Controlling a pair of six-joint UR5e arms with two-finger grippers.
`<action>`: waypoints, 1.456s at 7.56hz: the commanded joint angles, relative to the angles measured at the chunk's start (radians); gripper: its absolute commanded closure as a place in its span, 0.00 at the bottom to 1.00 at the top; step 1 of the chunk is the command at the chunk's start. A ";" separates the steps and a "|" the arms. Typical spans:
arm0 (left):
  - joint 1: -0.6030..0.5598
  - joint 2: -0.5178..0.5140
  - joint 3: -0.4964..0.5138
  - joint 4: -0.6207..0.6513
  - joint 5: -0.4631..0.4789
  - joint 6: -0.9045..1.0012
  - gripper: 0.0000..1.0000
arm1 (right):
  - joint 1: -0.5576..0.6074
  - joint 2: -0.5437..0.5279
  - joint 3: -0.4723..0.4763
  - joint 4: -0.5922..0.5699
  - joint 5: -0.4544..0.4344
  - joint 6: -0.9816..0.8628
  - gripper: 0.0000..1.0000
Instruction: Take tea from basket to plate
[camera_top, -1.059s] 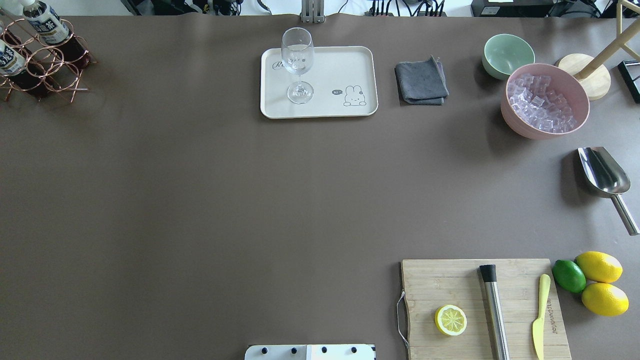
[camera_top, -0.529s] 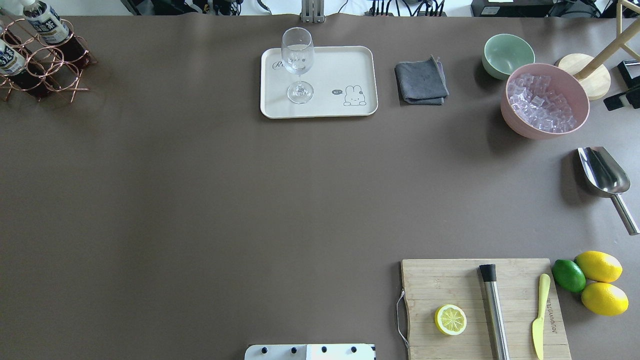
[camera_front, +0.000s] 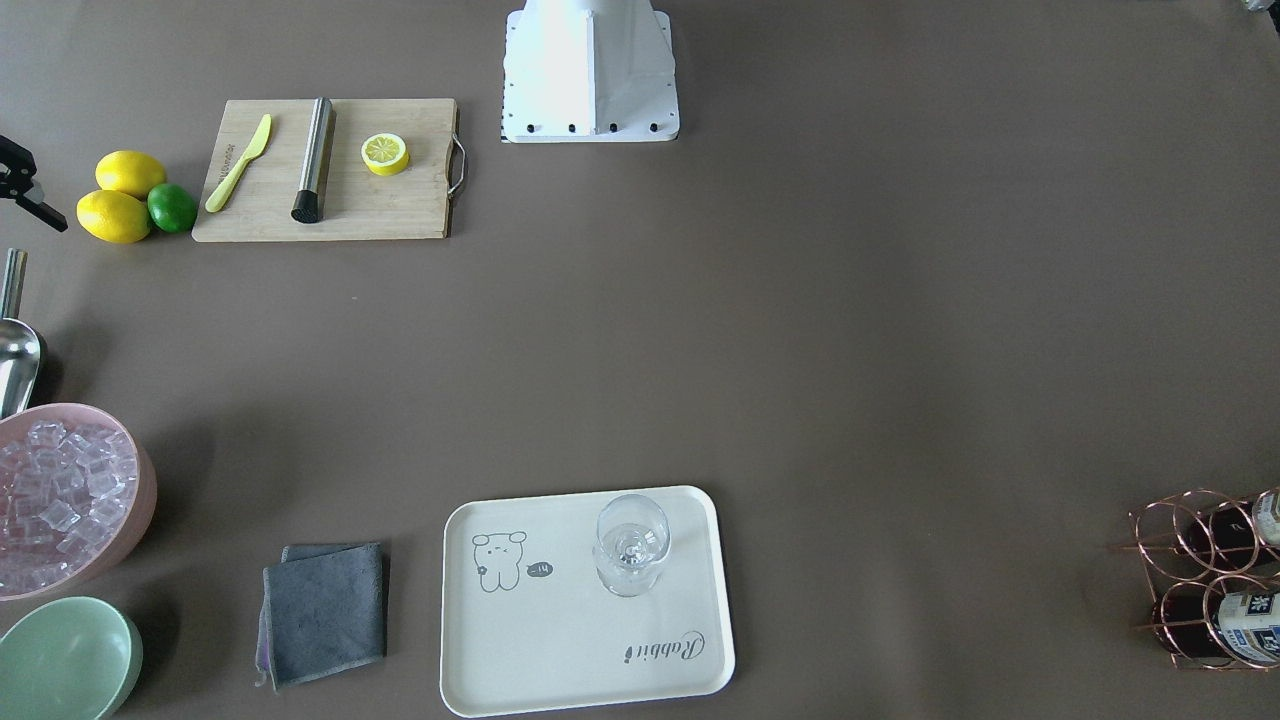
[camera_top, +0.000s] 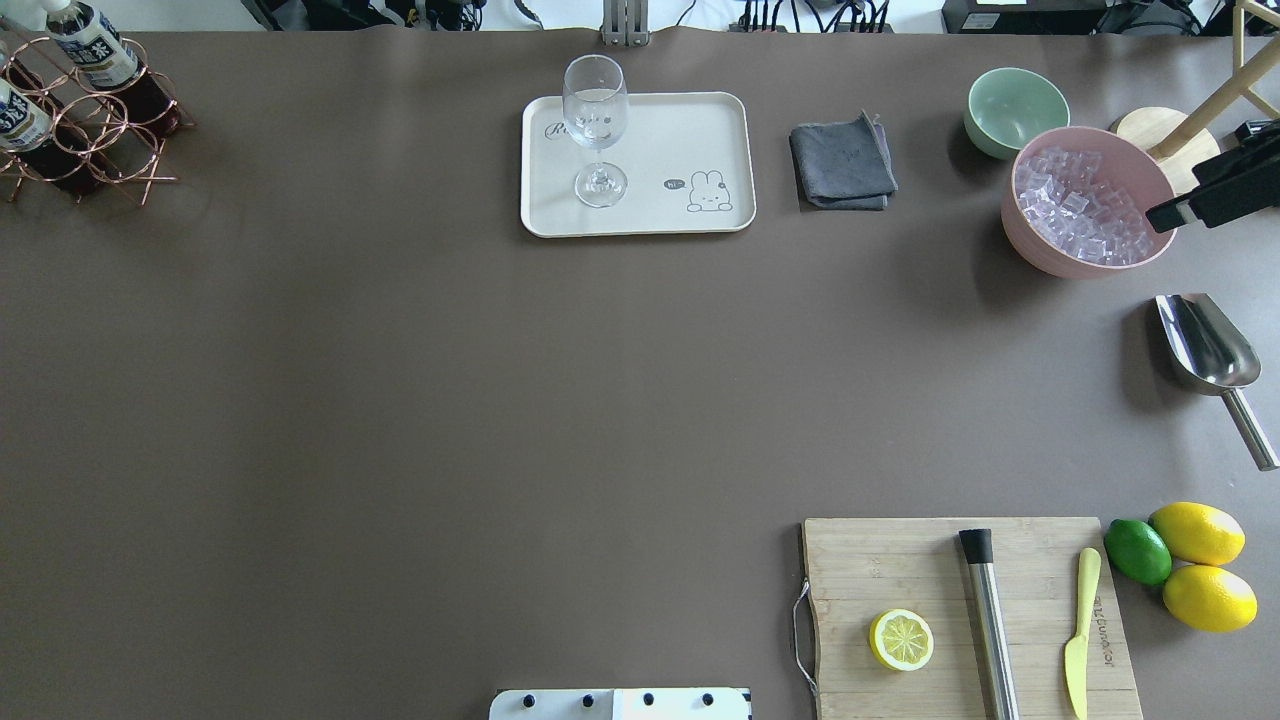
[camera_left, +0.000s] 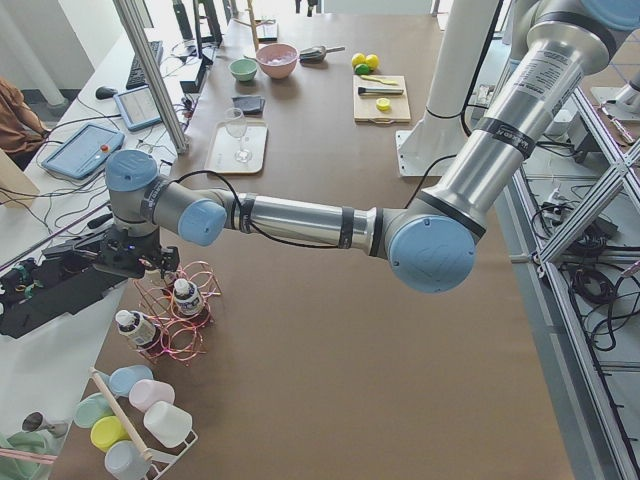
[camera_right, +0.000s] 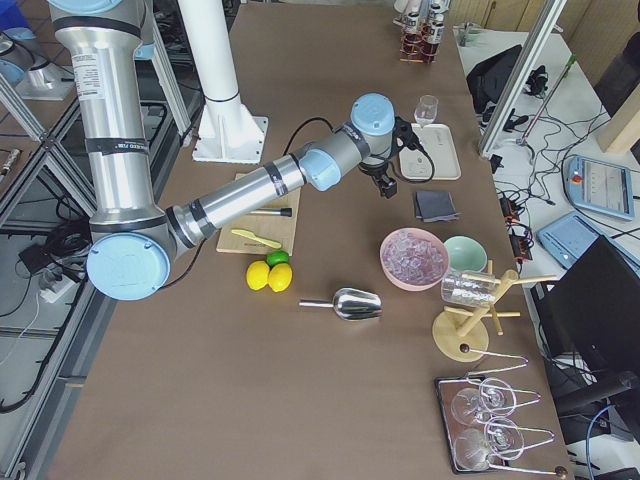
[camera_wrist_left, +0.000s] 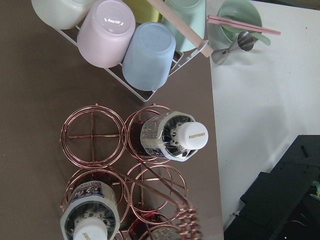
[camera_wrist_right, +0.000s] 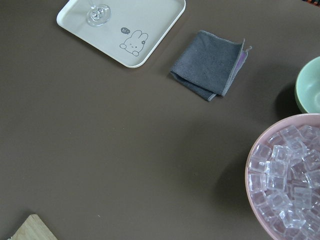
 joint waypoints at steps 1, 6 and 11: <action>0.002 0.000 0.001 -0.004 -0.005 -0.001 0.10 | -0.060 0.077 -0.020 0.019 -0.013 -0.002 0.00; 0.000 0.005 0.017 -0.030 -0.016 0.000 0.19 | -0.112 0.171 -0.161 0.298 -0.108 0.000 0.00; 0.002 -0.003 0.020 -0.036 -0.016 -0.020 0.23 | -0.115 0.173 -0.320 0.668 -0.133 -0.005 0.00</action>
